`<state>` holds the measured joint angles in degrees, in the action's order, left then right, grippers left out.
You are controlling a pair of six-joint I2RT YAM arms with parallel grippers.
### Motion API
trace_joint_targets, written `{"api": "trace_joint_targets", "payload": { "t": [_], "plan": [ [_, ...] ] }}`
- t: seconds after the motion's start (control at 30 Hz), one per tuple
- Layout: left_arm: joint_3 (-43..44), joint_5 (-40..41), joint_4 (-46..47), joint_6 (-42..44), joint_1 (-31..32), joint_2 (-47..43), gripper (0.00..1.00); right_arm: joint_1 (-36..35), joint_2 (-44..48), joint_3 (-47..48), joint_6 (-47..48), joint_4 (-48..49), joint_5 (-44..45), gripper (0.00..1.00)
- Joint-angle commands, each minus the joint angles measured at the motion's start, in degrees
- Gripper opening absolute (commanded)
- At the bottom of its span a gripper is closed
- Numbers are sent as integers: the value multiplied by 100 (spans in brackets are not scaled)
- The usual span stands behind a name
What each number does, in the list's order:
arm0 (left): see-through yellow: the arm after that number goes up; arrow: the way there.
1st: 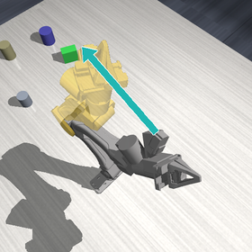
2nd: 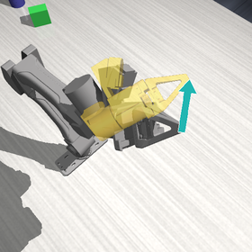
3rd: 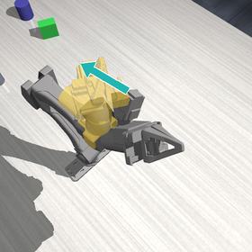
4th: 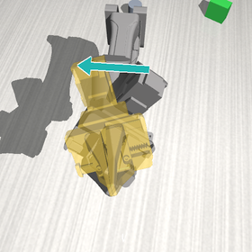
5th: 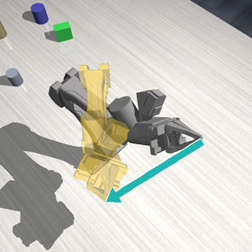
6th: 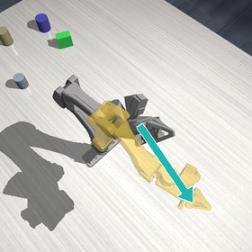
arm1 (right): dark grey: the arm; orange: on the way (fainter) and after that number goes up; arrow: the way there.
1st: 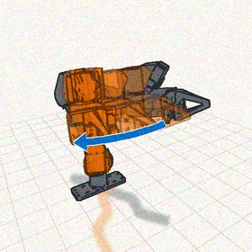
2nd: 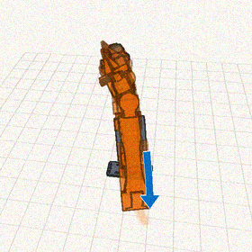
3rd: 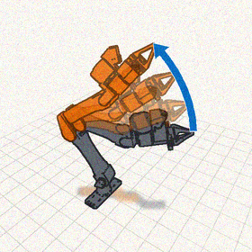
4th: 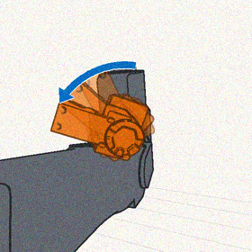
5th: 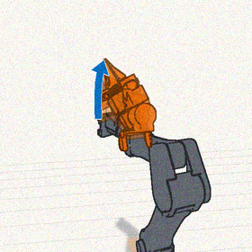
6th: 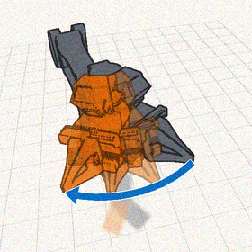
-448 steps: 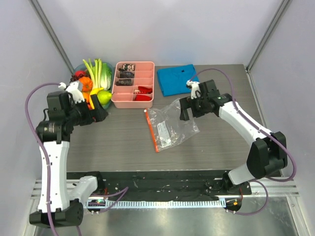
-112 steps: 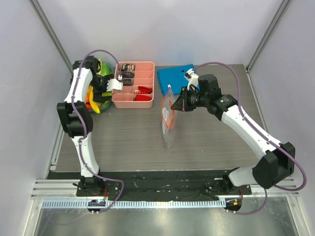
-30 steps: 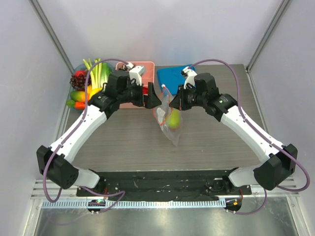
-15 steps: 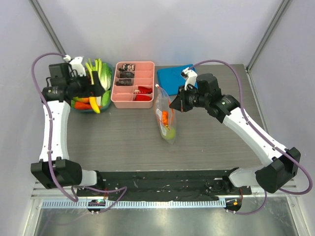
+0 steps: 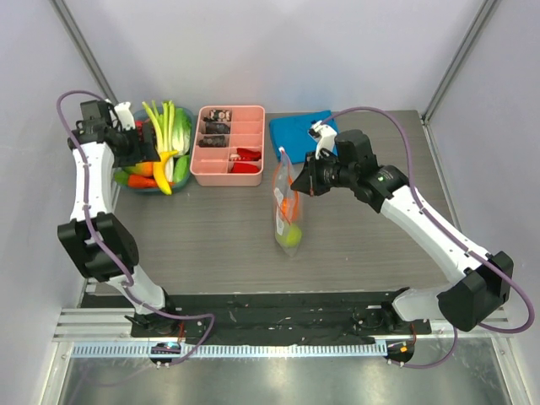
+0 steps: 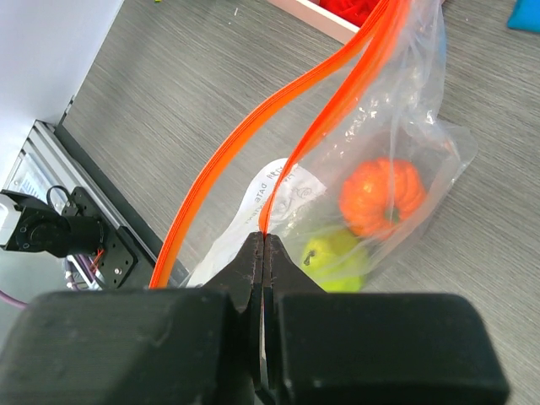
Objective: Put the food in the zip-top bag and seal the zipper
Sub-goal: Pick up the fake fruit from the bin.
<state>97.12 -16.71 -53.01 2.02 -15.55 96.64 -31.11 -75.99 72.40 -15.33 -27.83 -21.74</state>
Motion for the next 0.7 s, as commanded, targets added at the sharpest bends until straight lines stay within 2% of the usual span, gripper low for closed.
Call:
{"api": "trace_joint_targets", "payload": {
  "t": [0.0,0.03,0.1,0.27,0.43,0.67],
  "plan": [
    [255,27,396,202,175,284,81,-26,225,-50,30,235,38,1],
    [298,97,475,324,227,363,80,-26,216,-59,30,243,47,1],
    [464,133,485,570,377,696,72,-26,198,-59,22,235,47,1],
    [1070,606,484,1291,667,1304,64,-26,146,2,39,235,91,1],
    [1423,1231,634,1941,922,1778,63,-26,110,72,30,208,117,1],
    [1406,1996,713,2592,1098,2069,62,-26,-13,134,39,200,152,1]
  ]
}}
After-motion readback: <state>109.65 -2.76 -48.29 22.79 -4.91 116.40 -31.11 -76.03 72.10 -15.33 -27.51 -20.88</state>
